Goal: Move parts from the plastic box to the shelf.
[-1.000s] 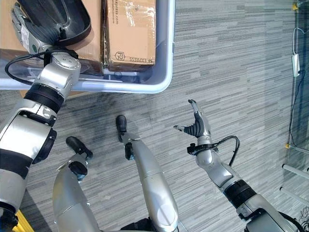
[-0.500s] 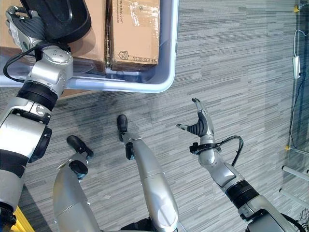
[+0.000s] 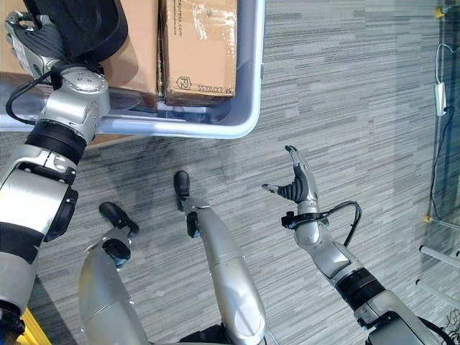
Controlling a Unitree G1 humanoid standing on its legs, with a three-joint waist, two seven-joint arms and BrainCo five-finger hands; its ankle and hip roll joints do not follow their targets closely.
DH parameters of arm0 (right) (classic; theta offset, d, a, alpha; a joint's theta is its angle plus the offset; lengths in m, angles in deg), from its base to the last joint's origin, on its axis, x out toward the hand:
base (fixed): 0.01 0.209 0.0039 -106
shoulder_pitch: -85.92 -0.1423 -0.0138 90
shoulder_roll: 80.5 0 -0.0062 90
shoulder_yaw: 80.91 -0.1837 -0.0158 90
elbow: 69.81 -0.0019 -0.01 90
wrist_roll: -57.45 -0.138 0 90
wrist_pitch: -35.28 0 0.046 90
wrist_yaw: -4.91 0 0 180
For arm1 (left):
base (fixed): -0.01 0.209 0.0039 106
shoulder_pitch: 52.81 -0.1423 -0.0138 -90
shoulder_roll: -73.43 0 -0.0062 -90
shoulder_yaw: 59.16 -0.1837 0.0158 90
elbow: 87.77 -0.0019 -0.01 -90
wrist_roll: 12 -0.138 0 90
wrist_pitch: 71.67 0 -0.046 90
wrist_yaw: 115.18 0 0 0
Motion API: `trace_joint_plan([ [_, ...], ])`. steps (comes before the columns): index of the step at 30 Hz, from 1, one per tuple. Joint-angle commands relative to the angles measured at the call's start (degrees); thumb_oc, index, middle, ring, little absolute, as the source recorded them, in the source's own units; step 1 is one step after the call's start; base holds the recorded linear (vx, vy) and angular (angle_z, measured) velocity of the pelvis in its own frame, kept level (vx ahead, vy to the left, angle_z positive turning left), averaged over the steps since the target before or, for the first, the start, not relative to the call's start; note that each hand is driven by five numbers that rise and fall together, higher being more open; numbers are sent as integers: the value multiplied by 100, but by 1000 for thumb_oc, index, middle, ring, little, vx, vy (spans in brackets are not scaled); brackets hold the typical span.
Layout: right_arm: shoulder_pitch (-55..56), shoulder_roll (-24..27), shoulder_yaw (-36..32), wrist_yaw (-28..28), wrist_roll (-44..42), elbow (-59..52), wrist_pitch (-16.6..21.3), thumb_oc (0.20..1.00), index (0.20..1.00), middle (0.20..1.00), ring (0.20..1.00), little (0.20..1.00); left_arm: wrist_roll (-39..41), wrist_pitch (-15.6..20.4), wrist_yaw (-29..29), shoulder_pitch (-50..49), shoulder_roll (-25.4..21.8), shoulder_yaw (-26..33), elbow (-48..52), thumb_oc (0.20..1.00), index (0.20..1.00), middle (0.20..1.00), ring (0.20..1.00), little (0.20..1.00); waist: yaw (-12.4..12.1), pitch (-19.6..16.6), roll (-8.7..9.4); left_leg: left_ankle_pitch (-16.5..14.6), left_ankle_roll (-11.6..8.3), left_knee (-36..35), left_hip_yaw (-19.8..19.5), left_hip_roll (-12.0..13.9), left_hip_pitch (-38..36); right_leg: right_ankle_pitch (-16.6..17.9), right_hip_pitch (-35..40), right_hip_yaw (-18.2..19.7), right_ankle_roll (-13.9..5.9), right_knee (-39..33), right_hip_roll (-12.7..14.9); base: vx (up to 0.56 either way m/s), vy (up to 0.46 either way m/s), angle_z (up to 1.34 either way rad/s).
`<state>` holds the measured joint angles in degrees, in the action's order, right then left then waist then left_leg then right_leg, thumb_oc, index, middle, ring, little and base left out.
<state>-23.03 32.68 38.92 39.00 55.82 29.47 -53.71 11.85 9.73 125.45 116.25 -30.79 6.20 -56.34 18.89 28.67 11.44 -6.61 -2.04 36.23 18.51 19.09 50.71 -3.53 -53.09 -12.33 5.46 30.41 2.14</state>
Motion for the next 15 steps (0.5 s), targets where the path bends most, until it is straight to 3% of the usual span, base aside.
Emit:
trace_joint_plan([
  [1,445,24,-325,251,-99,-332,292,1000,1000,1000,1000,1000,-869,296,-17,-515,126,-33,588,200,200,200,200,200,-124,112,594,154,-559,651,-453,782,-78,-114,436,-172,-671,-96,148,-20,56,-1],
  [5,646,36,-345,319,-30,-355,462,1000,1000,1000,1000,1000,-1398,663,164,-691,-15,-38,1044,200,200,200,200,200,-191,112,444,245,-590,491,-335,784,-375,-178,727,-177,-644,-209,126,-38,75,-6],
  [7,812,0,-313,472,77,-342,535,1000,1000,1000,1000,1000,-2079,937,402,-933,-145,-3,1536,200,200,200,200,200,-289,112,215,411,-638,214,-203,777,-837,-283,1155,-173,-608,-396,101,-50,116,-2],
  [15,978,17,-348,556,245,-295,620,1000,1000,1000,1000,1000,-2710,1276,591,-1254,-300,270,2001,200,200,200,200,200,-400,112,-34,570,-677,-156,-47,736,-1578,-426,1818,-106,-562,-639,28,-28,75,3],
])
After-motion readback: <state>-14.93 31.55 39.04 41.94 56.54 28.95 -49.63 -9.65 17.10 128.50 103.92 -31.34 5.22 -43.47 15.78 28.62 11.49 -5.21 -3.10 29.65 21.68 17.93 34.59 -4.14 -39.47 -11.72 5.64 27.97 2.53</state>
